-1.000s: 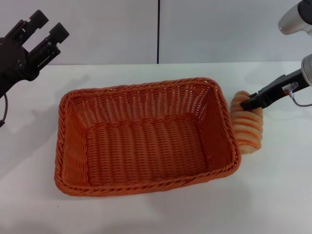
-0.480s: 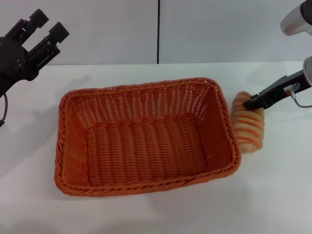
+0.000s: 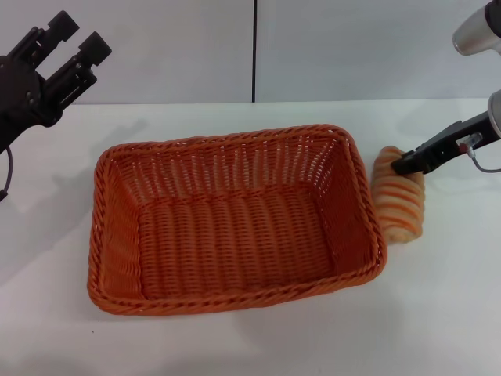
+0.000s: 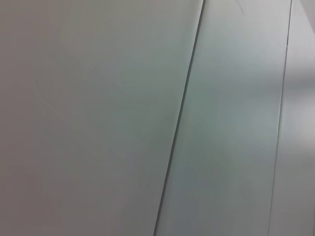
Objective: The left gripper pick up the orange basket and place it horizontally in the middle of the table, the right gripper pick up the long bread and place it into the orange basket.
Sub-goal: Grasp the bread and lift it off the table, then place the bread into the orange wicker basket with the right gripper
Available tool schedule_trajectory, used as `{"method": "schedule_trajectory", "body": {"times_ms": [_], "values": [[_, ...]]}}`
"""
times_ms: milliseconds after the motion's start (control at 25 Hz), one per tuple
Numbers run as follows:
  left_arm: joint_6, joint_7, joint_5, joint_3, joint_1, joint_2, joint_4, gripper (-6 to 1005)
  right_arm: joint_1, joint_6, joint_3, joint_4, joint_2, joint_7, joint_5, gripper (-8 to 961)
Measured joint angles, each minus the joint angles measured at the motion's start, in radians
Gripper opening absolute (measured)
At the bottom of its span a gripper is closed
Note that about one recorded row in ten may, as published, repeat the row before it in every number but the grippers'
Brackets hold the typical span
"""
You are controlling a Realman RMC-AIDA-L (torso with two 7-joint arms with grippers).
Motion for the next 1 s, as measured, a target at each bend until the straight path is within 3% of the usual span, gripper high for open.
{"method": "schedule_trajectory", "body": {"times_ms": [200,440,720,800,1000], "values": [[0.002,-0.002,-0.001,0.0,-0.001,0.002,0.0,735,-0.027,-0.008,0.001,-0.063,0.002,0.008,0.009,152],[0.015,-0.008,-0.004,-0.007,0.004,0.003,0.002,728,-0.141,-0.004,0.006,-0.299,0.011,0.043,0.123,137],[0.023,-0.008,-0.006,-0.008,0.007,0.003,0.003,720,-0.274,-0.007,0.005,-0.605,0.026,0.059,0.408,135],[0.023,-0.008,-0.006,-0.007,0.008,0.003,0.003,717,-0.302,-0.049,-0.026,-0.653,0.024,0.029,0.596,134],[0.023,-0.007,-0.006,-0.008,0.004,0.003,0.003,711,-0.295,-0.126,-0.114,-0.651,0.022,-0.022,0.767,125]]}}
